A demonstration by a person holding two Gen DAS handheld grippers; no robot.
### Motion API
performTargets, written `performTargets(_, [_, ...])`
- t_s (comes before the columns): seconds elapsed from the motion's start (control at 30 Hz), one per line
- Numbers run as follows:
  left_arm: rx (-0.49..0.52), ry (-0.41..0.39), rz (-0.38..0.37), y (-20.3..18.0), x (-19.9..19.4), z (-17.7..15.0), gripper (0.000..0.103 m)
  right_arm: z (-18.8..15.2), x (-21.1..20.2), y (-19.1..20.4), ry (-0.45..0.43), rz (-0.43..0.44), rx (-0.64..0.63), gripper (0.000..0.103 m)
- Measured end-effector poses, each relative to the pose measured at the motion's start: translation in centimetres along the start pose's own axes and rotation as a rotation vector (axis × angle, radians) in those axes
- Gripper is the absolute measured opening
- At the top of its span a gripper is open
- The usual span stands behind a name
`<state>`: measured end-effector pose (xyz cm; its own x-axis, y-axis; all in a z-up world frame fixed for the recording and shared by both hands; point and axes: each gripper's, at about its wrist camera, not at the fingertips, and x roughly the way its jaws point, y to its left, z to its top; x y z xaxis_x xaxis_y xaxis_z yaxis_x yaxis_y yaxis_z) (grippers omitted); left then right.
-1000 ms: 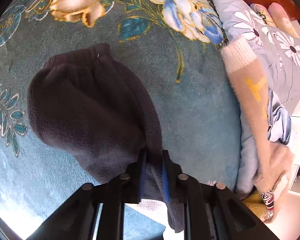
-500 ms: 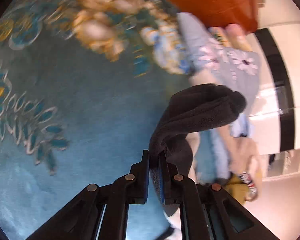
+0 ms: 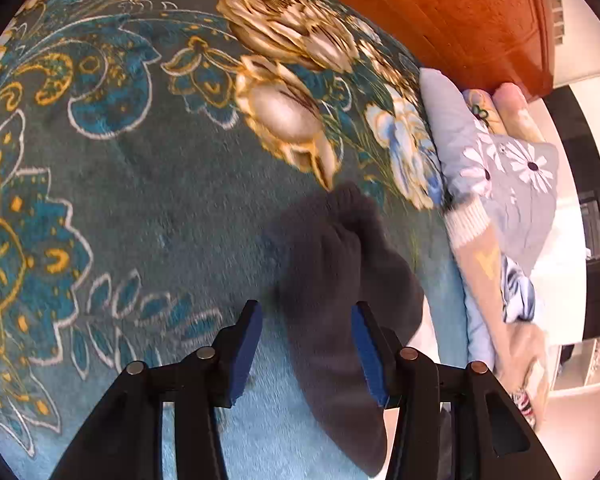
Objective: Fold clothes
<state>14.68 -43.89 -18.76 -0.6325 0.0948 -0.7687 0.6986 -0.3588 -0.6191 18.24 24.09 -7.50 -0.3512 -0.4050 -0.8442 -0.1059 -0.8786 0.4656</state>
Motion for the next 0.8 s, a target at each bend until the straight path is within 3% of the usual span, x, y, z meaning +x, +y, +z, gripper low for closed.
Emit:
performTargets(0.13, [-0.04, -0.022, -0.045, -0.5, 1.5, 2.8, 0.047, -0.3, 0.6, 1.4, 0.015, 0.002, -0.03, 0.042])
performTargets(0.17, [-0.029, -0.029, -0.034, -0.8, 1.5, 3.1, 0.038, -0.3, 0.6, 1.6, 0.015, 0.002, -0.035, 0.042])
performTargets(0.2, [-0.019, -0.036, -0.023, -1.2, 1.5, 3.3, 0.017, -0.2, 0.6, 1.6, 0.014, 0.002, -0.033, 0.042])
performTargets(0.23, [-0.013, -0.046, -0.012, -1.4, 1.0, 3.5, 0.006, -0.2, 0.7, 1.7, 0.013, 0.001, -0.032, 0.042])
performTargets(0.33, [0.004, -0.077, 0.018, -1.9, -0.5, 4.1, 0.005, -0.1, 0.6, 1.8, 0.009, 0.012, -0.02, 0.042])
performTargets(0.43, [0.109, -0.139, 0.061, -4.0, -3.3, 4.4, 0.0, -0.1, 0.2, 1.6, 0.002, 0.038, -0.01, 0.042])
performTargets(0.53, [0.237, -0.191, 0.039, -7.8, -6.5, 4.1, 0.0, -0.4, -0.4, 1.4, -0.006, 0.059, -0.006, 0.042])
performTargets(0.67, [0.292, -0.16, -0.022, -11.7, -9.0, 3.1, 0.001, -0.7, -1.3, 0.6, -0.014, 0.096, 0.016, 0.042])
performTargets(0.8, [0.236, -0.1, -0.003, -11.2, -7.9, 1.5, 0.003, -0.8, -2.7, -0.5, -0.05, 0.138, 0.05, 0.042])
